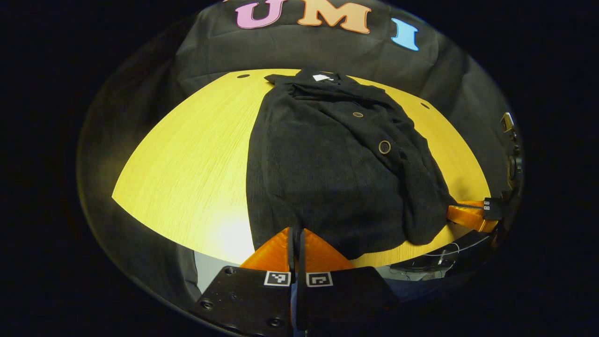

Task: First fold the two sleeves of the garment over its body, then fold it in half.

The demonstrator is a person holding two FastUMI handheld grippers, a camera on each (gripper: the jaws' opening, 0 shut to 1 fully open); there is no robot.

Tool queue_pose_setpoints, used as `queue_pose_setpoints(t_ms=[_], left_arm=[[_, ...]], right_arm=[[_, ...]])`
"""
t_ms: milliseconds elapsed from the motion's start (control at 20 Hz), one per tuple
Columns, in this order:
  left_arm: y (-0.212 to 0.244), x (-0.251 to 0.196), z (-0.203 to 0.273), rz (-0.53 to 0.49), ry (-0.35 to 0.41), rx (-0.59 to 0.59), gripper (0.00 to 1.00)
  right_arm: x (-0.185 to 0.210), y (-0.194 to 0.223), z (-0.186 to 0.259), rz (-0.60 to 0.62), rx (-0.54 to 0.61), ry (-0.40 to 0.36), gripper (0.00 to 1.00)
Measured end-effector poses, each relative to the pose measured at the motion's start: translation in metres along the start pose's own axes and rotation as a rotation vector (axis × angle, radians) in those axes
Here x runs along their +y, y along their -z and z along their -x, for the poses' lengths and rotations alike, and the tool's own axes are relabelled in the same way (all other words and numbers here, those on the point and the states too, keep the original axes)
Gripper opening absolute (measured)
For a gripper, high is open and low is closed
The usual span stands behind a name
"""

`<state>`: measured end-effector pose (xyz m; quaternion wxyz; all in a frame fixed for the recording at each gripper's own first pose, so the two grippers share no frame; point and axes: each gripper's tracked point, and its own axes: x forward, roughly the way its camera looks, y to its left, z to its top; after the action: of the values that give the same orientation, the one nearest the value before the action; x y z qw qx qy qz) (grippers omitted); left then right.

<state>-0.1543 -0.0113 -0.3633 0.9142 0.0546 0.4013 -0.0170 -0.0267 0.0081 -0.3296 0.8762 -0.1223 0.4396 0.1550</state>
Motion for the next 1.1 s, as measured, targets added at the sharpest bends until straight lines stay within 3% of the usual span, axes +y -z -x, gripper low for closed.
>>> queue_pose_setpoints(t_ms=[300, 800, 1100], left_arm=[[-0.026, -0.003, 0.014, 0.004, -0.006, -0.07, 0.0], [-0.122, -0.007, 0.025, -0.014, -0.017, -0.265, 0.0], [-0.184, -0.012, 0.021, 0.001, 0.018, -0.348, 0.0]], right_arm=[[-0.006, -0.029, 0.014, 0.001, -0.06, 0.009, 0.02], [-0.018, -0.108, 0.024, 0.118, -0.182, 0.017, 0.04], [-0.027, -0.159, 0.027, 0.104, -0.24, 0.058, 0.04]])
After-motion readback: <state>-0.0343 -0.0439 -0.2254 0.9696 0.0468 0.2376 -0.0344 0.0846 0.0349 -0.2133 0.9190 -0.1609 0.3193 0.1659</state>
